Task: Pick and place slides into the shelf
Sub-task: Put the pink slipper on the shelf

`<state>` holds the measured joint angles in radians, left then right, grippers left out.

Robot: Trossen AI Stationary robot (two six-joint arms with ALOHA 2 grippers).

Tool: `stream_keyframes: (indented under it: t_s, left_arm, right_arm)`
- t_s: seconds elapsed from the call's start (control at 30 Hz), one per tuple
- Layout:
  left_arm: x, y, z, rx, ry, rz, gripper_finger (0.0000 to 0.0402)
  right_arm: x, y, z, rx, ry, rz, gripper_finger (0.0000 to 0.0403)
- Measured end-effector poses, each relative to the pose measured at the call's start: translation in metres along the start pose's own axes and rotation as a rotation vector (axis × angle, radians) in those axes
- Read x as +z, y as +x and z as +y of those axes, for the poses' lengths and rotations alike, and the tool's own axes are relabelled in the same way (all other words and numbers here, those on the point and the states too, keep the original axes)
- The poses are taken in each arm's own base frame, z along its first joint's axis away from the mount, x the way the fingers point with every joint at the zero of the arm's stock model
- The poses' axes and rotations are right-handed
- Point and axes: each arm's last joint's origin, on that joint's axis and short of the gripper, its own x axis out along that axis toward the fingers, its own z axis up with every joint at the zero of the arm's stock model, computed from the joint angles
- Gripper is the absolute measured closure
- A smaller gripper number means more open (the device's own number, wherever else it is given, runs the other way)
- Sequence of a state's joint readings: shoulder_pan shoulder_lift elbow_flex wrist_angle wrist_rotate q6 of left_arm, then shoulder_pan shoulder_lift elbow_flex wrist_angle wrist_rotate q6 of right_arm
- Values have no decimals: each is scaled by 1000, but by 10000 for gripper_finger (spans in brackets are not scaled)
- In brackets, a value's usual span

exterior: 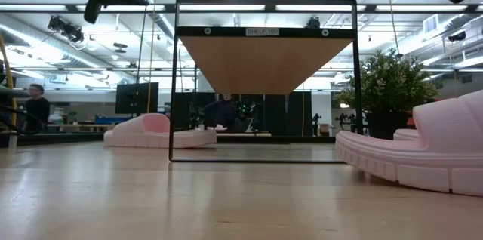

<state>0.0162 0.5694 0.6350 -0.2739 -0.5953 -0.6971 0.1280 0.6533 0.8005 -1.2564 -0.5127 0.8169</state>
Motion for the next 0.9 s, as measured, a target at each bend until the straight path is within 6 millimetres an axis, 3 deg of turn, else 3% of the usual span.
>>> stream_keyframes:
  t_s: [0.2, 0.6, 0.9]
  left_arm:
    - [4, 4, 11, 100, -120, -29, 309]
    - [49, 13, 32, 438, -116, 27, 258]
    - [77, 56, 59, 559, -108, 151, 200]
  right_arm:
    - [0, 0, 0, -5, -1, -5, 210]
    - [3, 0, -1, -64, -10, -78, 213]
    - [9, -1, 3, -41, -45, -157, 213]
